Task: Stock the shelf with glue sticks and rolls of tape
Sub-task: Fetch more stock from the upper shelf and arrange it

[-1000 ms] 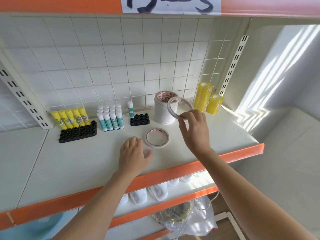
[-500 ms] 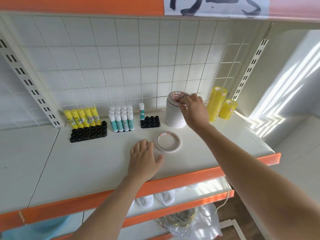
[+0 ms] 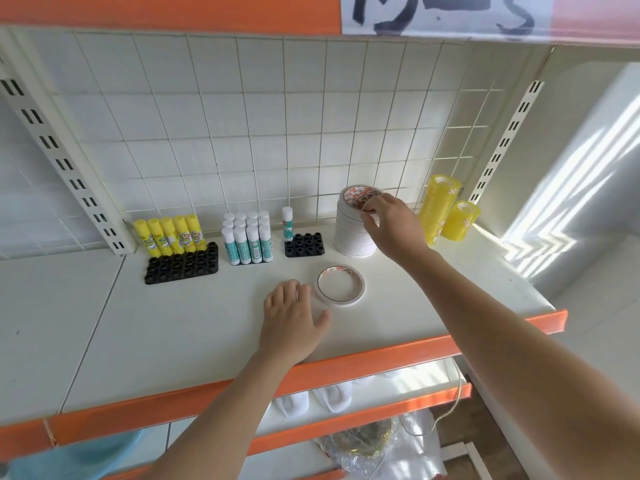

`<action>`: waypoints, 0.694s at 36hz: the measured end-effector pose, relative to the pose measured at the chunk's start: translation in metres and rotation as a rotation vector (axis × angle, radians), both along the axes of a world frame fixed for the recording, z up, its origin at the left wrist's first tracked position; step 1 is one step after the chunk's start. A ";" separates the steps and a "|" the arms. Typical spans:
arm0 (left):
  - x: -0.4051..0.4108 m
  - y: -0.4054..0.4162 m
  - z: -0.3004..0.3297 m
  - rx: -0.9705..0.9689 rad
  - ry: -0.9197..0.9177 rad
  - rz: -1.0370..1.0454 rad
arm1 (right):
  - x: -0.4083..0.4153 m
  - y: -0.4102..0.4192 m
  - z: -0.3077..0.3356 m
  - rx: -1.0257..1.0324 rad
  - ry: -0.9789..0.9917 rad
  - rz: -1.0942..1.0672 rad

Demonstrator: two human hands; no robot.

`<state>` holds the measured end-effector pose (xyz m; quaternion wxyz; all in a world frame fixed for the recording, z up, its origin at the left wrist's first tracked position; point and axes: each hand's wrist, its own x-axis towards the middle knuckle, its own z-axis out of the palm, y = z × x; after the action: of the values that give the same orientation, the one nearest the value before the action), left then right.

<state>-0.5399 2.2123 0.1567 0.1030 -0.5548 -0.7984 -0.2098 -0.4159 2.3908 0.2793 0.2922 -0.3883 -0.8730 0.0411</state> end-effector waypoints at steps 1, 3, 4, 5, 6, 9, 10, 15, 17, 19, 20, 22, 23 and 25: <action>0.000 0.000 0.000 -0.001 -0.002 0.000 | 0.000 0.000 0.000 -0.005 -0.002 0.003; 0.000 -0.001 0.000 0.001 0.000 0.000 | 0.001 0.000 0.000 -0.007 -0.007 0.009; 0.000 -0.001 0.001 0.002 0.000 0.001 | 0.001 0.001 0.001 -0.008 -0.012 0.012; 0.000 -0.001 0.001 0.003 0.000 0.002 | 0.001 0.001 0.001 -0.008 -0.017 0.016; 0.000 -0.001 0.001 0.003 0.001 0.003 | 0.002 0.001 0.002 -0.009 -0.023 0.020; 0.001 0.000 0.001 -0.001 -0.002 0.006 | 0.002 0.002 0.005 -0.024 -0.041 0.017; 0.001 0.000 0.001 -0.002 -0.003 0.007 | 0.001 0.002 0.005 -0.035 -0.055 0.014; 0.000 -0.001 0.000 -0.014 -0.003 0.011 | 0.000 0.006 0.007 -0.082 -0.124 0.001; 0.000 0.000 0.001 -0.023 -0.008 0.009 | -0.001 0.007 0.007 -0.079 -0.135 0.013; 0.001 -0.001 0.001 -0.027 -0.009 0.008 | -0.001 0.007 0.007 -0.082 -0.141 0.016; 0.001 -0.001 0.001 -0.030 -0.011 0.008 | -0.002 0.007 0.008 -0.083 -0.147 0.015; 0.000 0.000 0.001 -0.038 -0.012 0.007 | -0.002 0.008 0.008 -0.083 -0.158 0.015; 0.000 0.000 0.002 -0.039 -0.009 0.008 | -0.002 0.009 0.008 -0.085 -0.163 0.016; 0.000 0.000 0.003 -0.036 -0.005 0.007 | -0.002 0.011 0.008 -0.096 -0.172 0.016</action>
<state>-0.5395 2.2126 0.1592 0.0920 -0.5534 -0.8042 -0.1965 -0.4179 2.4017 0.2876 0.1972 -0.3970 -0.8949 0.0516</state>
